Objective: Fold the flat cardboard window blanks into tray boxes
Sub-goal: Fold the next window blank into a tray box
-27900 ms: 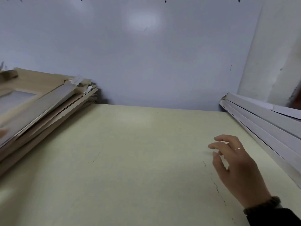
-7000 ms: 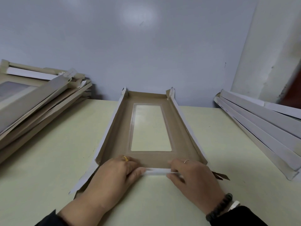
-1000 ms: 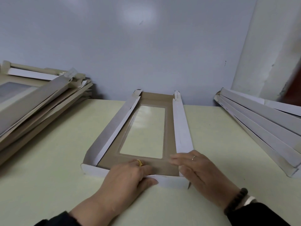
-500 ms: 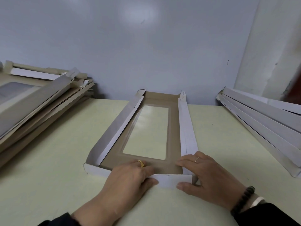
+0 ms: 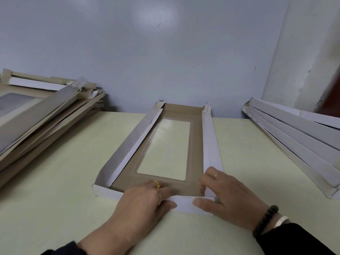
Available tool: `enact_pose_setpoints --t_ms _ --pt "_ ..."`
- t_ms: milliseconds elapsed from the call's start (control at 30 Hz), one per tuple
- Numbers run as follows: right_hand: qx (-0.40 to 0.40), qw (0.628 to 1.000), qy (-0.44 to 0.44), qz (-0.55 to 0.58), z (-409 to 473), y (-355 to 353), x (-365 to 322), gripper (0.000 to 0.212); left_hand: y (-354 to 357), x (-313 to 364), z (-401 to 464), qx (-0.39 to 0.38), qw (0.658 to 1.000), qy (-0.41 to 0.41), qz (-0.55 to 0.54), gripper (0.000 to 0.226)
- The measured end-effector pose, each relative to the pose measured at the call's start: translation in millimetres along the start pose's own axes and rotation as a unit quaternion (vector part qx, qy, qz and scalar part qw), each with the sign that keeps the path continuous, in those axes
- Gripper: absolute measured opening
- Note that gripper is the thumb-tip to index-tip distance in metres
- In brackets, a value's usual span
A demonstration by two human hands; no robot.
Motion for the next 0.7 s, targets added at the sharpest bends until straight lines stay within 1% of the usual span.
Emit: enact_pose_setpoints --t_ms 67,100,167,200,333,400,500,700 --pt "-0.014 1.000 0.001 0.008 1.3 2.4 -0.1 0.053 0.5 -1.0 0.2 0.004 1.000 0.000 0.002 0.041" --pt "-0.022 1.000 0.013 0.015 1.9 3.6 2.5 0.056 0.7 -1.2 0.2 0.005 1.000 -0.001 0.001 0.037" --pt "-0.031 0.998 0.044 0.031 3.3 5.1 9.4 0.060 0.6 -1.6 -0.5 0.004 1.000 -0.008 -0.001 0.035" --pt "-0.030 0.997 0.054 0.035 4.2 4.8 11.2 0.059 0.4 -1.2 -0.9 0.004 1.000 -0.008 -0.003 0.035" --pt "-0.001 0.997 0.069 0.034 7.4 -3.4 11.2 0.042 -0.9 0.1 -0.8 0.012 1.000 0.000 -0.006 0.035" --pt "0.003 0.997 0.069 0.029 7.1 -5.2 10.4 0.040 -0.7 0.6 -0.4 0.013 1.000 0.000 -0.010 0.034" --pt "0.009 0.998 0.056 0.025 5.5 -8.0 8.1 0.047 0.2 -0.2 -0.7 0.014 1.000 -0.001 -0.008 0.034" --pt "0.026 0.999 -0.024 0.034 -2.3 -5.5 -8.1 0.051 -5.0 5.0 -2.0 0.017 0.999 0.015 -0.027 0.043"
Point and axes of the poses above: each hand's wrist, its own z-axis towards the middle knuckle, its own y-axis out of the palm, x = y × z, the point moved 10 cm from there along z, towards the middle knuckle, and after that the axes turned 6 degrees about -y, right-handed, at the moved point
